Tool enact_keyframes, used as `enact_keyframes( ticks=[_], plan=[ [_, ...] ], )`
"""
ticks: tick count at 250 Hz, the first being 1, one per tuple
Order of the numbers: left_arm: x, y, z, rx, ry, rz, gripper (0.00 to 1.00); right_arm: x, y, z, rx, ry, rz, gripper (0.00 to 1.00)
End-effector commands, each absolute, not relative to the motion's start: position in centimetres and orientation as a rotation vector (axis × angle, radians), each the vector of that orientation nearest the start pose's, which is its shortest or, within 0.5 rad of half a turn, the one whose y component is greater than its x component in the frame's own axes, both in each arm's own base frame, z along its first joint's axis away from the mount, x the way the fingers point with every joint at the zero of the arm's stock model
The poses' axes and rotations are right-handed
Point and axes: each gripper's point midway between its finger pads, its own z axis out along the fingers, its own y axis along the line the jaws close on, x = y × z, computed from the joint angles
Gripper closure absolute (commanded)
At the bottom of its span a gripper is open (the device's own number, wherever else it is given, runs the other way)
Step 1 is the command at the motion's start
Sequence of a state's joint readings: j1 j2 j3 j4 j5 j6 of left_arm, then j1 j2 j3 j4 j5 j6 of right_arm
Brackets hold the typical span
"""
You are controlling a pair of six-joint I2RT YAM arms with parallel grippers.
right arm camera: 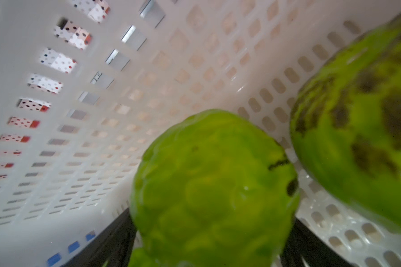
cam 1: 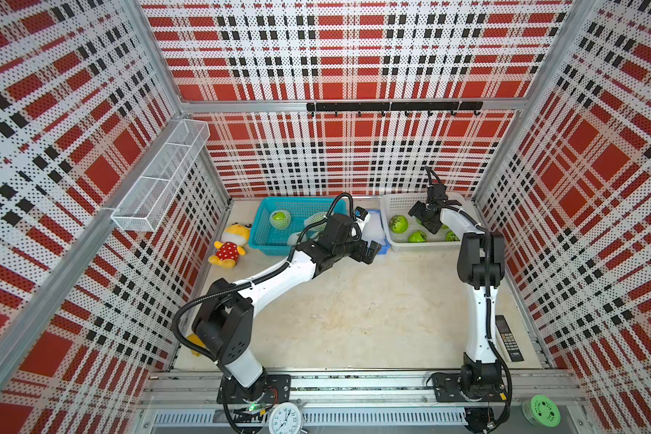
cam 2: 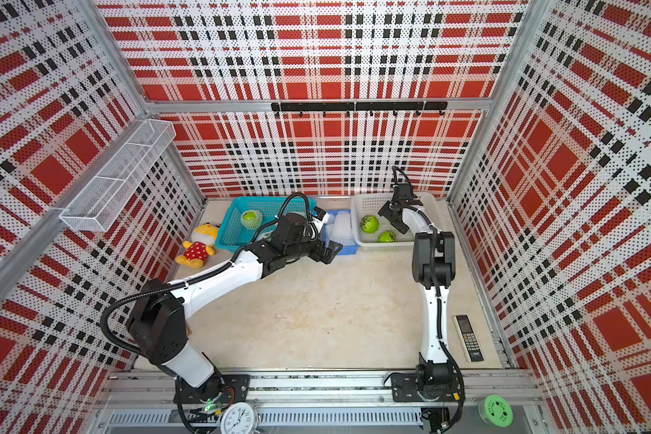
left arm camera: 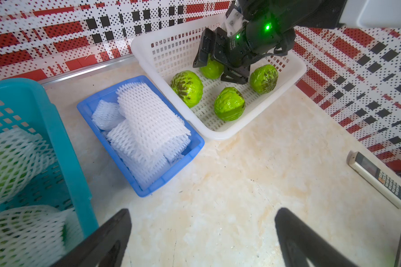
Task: Sleeve custard apples in foam nets
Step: Pick up the custard apple from the basket.
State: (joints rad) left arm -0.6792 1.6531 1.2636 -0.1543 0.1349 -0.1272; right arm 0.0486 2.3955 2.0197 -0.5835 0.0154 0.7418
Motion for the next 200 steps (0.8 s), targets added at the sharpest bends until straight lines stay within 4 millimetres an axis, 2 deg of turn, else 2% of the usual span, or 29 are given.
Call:
enact_keyframes(
  ticks=[1,32,88,112,132,167,200],
  plan=[
    [37.9,-33.0,21.6,0.660,2.065,-0.618,0.00,62.1,1.8,6.4,0.933,2.305,0.290,0.11],
    [38.0,-32.5,21.6,0.650,2.066,-0.615,0.00,62.6,1.6,7.1,0.915,2.271,0.265,0.14],
    [38.3,-32.3,21.4,0.640,2.069,-0.616,0.01,62.9,1.4,8.4,0.842,2.246,0.171,0.26],
    [38.2,-32.3,21.4,0.638,2.069,-0.617,0.00,62.8,1.8,8.9,0.799,2.255,0.147,0.34],
    [38.1,-32.2,21.7,0.636,2.066,-0.615,0.01,62.4,2.2,9.8,0.757,2.252,0.107,0.36],
    [37.8,-31.9,22.4,0.629,2.053,-0.610,0.00,61.3,3.9,13.2,0.631,2.213,0.056,0.36],
    [37.2,-31.3,23.8,0.613,2.019,-0.594,0.00,59.5,6.4,17.9,0.487,2.154,0.046,0.36]
  ],
)
